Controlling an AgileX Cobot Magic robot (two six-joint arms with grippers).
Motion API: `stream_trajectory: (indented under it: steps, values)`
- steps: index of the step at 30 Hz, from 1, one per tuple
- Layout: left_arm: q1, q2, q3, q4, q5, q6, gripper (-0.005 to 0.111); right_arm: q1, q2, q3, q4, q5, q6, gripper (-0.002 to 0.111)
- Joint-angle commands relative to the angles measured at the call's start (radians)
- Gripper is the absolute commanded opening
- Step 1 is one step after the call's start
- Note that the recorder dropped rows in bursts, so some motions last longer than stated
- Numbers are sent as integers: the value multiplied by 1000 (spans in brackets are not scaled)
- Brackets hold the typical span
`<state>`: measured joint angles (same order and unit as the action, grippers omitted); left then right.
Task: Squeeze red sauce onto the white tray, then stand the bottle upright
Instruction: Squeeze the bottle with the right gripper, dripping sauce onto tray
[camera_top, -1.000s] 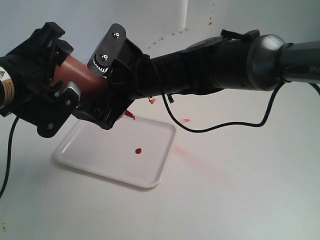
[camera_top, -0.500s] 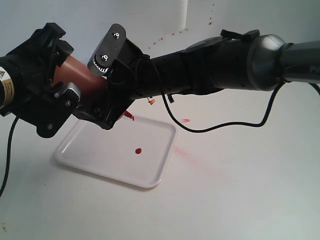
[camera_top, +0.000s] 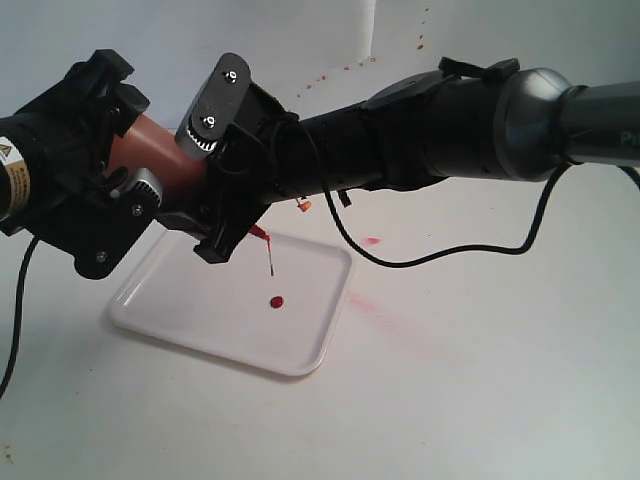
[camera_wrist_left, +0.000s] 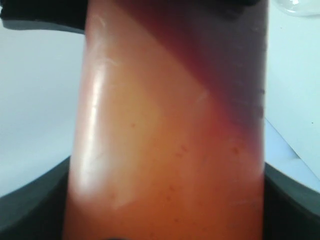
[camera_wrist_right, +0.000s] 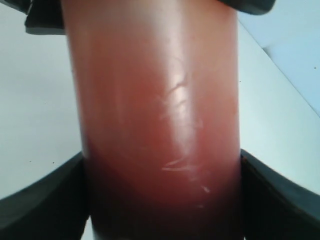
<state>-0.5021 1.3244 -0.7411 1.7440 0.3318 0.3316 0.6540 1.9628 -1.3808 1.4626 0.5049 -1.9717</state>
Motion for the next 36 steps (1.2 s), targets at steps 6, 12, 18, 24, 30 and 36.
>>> stream_trajectory:
  steps: [6, 12, 18, 24, 30, 36]
  values:
    - [-3, -19, -8, 0, 24, -16, 0, -3, -1, -5, -21, -5, 0, 2]
    - [-3, -19, -8, 0, 24, -16, 0, -3, -1, -5, -2, -11, -17, 23]
    - [-3, -19, -8, 0, 28, -16, 0, -3, -1, -5, 39, -34, -51, 105]
    - [-3, -19, -8, 0, 30, -16, 0, -3, -1, -5, 37, -32, -69, 105]
    - [-3, -19, -8, -16, 36, -16, 0, -4, -3, -5, 37, -34, -96, 105]
    - [-3, -19, -8, -208, 72, -16, 0, -4, -42, -5, 37, -34, -96, 105]
